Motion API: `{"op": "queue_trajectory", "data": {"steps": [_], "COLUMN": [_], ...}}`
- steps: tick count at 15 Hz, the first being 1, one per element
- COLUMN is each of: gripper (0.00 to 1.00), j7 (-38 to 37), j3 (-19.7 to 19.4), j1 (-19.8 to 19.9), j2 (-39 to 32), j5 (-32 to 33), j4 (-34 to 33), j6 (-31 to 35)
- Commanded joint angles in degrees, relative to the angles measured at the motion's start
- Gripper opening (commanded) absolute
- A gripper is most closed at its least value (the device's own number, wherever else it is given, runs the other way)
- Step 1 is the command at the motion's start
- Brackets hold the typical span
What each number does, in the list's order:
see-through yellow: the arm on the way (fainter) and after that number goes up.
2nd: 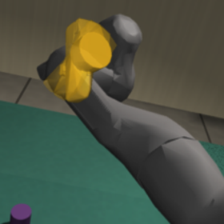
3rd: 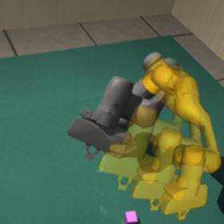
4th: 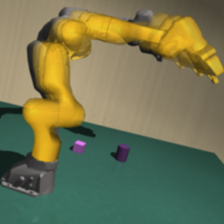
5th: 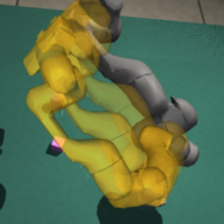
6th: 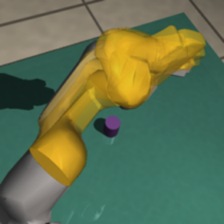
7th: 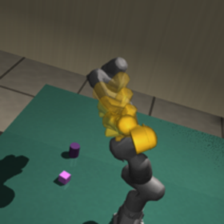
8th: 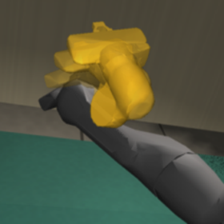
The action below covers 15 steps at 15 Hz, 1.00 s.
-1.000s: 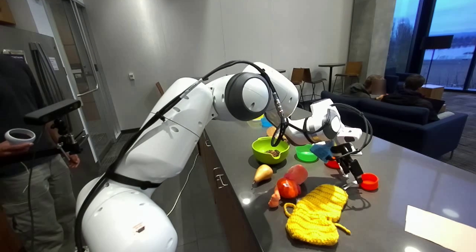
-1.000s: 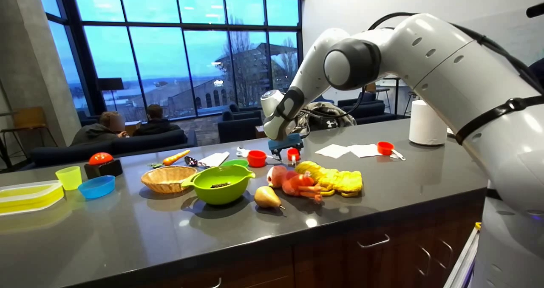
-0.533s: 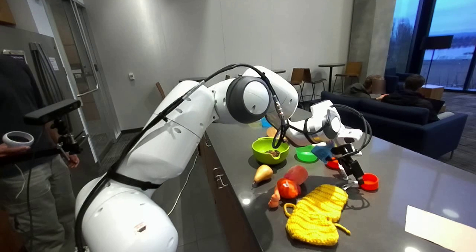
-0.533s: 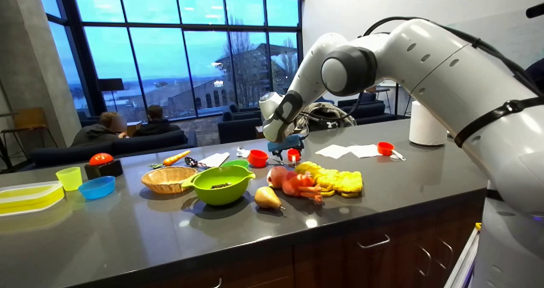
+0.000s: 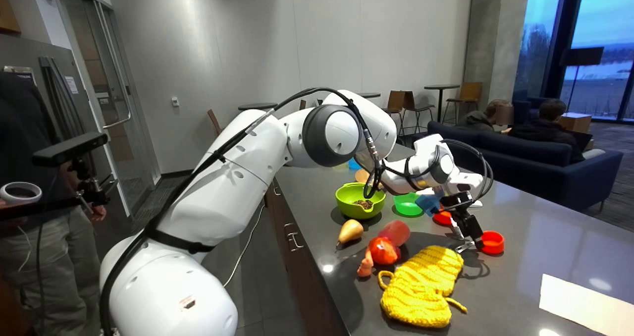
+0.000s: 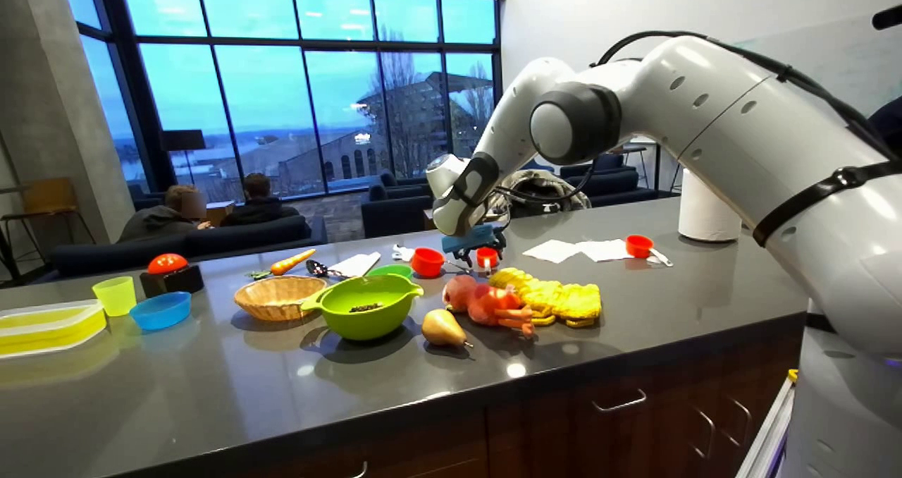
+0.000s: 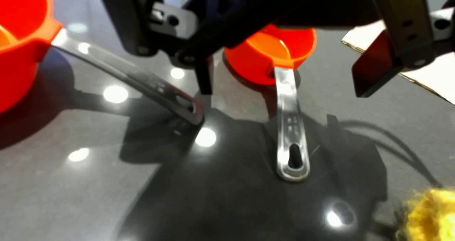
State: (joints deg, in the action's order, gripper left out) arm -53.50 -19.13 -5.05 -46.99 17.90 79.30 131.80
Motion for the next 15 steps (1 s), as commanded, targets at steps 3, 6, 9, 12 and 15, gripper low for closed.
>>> {"op": "queue_trajectory", "data": {"steps": [3,6,9,12,15], "gripper": [0.74,0.54,0.30,0.08,0.04], "j7": [-1.62,-1.89,-2.00,-1.93,-1.94], "j3": [-0.17,0.05,0.38,0.60,0.70], "j1": [-0.24,-0.09,0.08,0.16,0.17], "j2": [-1.00,-1.04,-1.05,-1.02,-1.08], "j5": [0.53,0.40,0.16,0.01,0.00], "j4": [-2.41,-2.63,-2.78,-2.94,-3.04], "j6": [-2.74,-2.74,-2.38,-2.29,-2.10]}}
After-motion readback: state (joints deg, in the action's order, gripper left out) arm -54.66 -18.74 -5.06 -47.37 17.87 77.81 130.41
